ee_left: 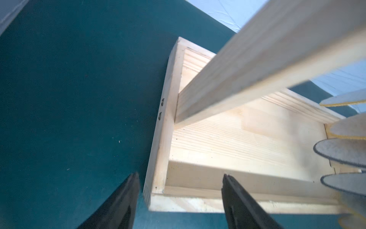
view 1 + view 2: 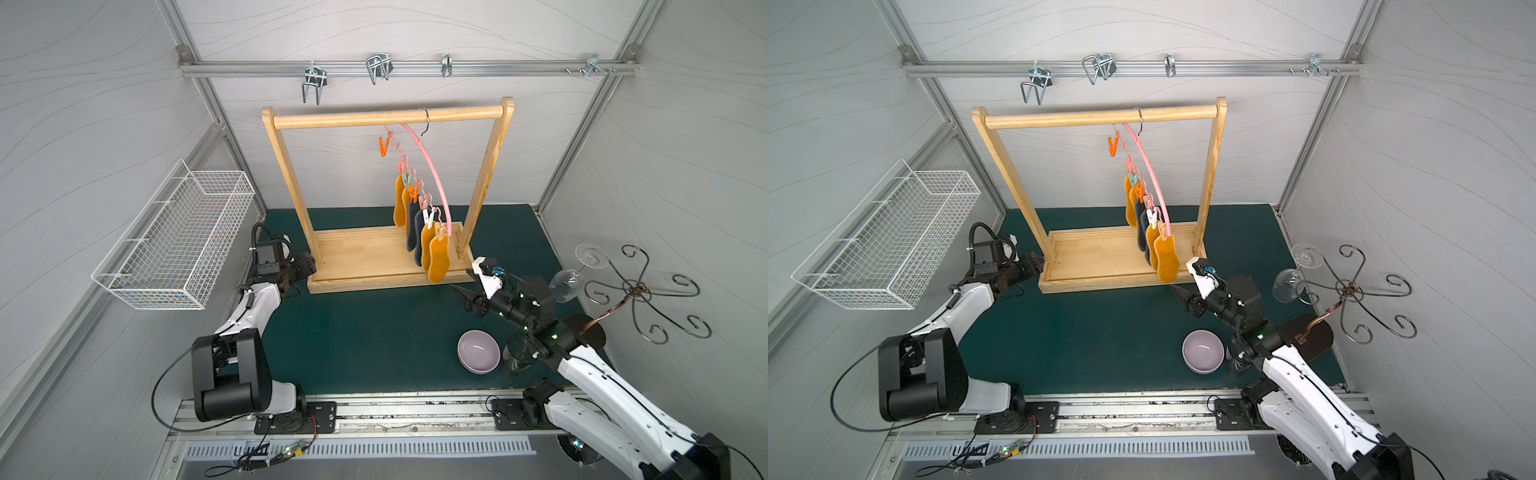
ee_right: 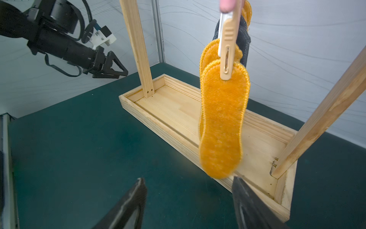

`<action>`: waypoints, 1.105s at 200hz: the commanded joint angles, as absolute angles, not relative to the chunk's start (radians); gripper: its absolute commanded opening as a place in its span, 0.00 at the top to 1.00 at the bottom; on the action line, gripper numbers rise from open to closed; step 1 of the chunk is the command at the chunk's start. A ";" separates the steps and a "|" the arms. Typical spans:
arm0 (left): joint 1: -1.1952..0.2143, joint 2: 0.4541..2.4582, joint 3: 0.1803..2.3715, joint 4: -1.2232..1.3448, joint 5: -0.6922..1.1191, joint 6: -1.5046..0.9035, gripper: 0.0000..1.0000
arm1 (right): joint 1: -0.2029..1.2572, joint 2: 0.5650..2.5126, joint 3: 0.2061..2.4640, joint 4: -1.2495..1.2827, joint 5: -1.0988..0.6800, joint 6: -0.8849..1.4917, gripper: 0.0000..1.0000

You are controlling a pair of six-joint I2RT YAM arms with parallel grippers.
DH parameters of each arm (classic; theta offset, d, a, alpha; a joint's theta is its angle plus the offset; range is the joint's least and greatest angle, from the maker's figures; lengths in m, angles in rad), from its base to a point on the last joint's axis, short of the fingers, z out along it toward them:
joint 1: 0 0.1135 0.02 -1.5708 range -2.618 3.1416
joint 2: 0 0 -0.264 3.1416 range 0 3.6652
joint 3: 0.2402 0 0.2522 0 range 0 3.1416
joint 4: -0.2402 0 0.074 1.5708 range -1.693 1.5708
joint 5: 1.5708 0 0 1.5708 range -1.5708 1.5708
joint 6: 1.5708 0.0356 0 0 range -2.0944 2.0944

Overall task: Take the shoe insoles off the hanger
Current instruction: Move the clothesline to the center of the board, then pick up the distractor from the center of the board.

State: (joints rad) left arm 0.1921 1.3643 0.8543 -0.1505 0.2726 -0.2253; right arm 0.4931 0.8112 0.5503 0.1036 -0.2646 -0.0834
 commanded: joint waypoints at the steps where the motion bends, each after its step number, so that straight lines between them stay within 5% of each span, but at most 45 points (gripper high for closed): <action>1: 0.196 1.285 0.915 -0.279 0.332 -0.070 0.25 | 0.440 0.855 0.546 0.200 -0.430 -0.014 0.28; 50: 0.196 1.210 0.996 -0.539 0.467 0.048 0.15 | 0.373 0.922 0.595 0.218 -0.347 -0.036 0.14; 58: 0.196 1.200 1.000 -0.556 0.492 0.059 0.15 | 0.359 0.935 0.600 0.228 -0.356 -0.032 0.04; 136: 0.196 1.158 1.061 -0.700 0.712 0.214 0.13 | 0.288 1.140 0.778 0.228 -0.618 -0.101 0.07; 221: 0.123 1.158 1.059 -0.758 0.859 0.316 0.12 | 0.299 1.076 0.761 0.130 -0.437 0.003 0.08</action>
State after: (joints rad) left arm 0.1623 1.1671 1.0187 -0.7380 0.7967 0.2523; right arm 0.2924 1.1435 0.7784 0.1825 -0.5449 -0.0715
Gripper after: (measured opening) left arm 0.876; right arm 0.923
